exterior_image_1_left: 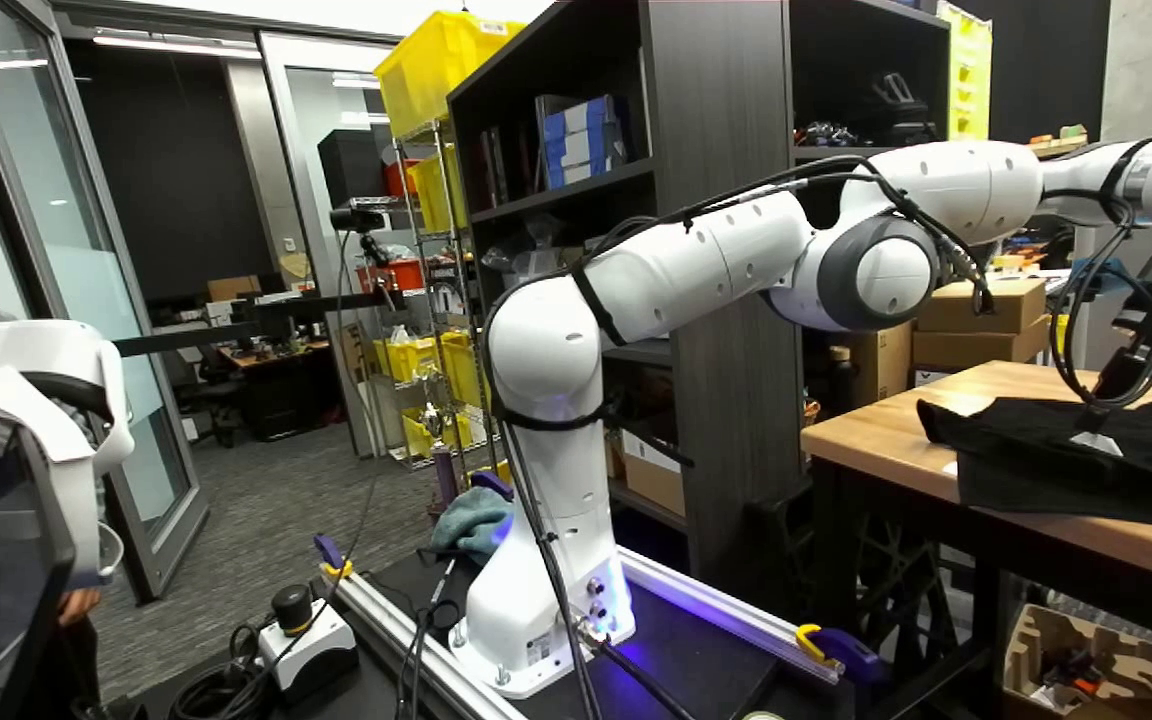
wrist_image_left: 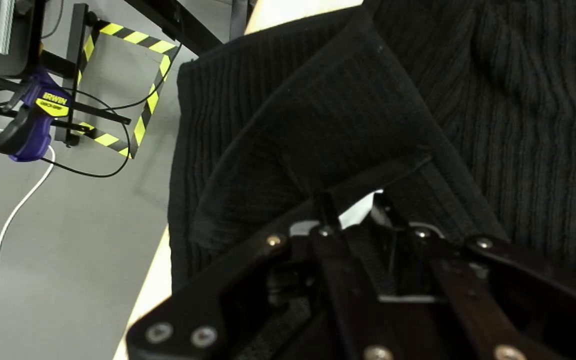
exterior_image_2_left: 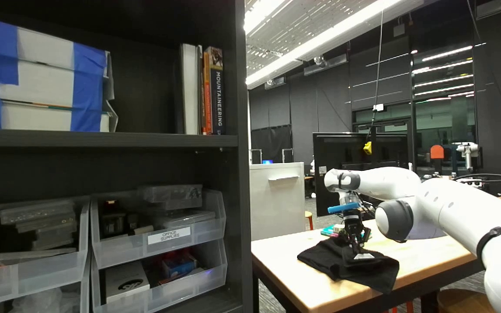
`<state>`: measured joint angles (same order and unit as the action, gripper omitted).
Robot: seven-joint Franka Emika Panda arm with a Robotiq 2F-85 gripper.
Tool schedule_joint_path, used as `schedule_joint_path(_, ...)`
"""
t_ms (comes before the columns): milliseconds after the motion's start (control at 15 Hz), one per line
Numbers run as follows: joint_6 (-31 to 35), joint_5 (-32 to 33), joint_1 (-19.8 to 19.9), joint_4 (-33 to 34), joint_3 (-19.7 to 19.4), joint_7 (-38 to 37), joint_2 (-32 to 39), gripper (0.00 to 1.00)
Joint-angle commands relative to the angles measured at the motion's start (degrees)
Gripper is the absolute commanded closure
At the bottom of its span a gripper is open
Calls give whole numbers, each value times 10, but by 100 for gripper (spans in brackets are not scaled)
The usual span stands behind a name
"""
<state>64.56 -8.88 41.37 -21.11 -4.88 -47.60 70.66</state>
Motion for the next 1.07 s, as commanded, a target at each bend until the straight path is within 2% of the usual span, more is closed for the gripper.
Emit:
schedule_joint_path(0, 7, 2, -1, -18, 2, 1, -11, 74)
schedule_joint_path(667, 9, 2, 0, -18, 2, 0, -11, 74)
schedule_joint_path(733, 9, 2, 0, -18, 2, 0, -11, 49)
schedule_joint_path(867, 5, 1, 1, -1, 2, 0, 0, 43)
schedule_joint_path(1000, 0, 2, 1, 10, 2, 0, 7, 31)
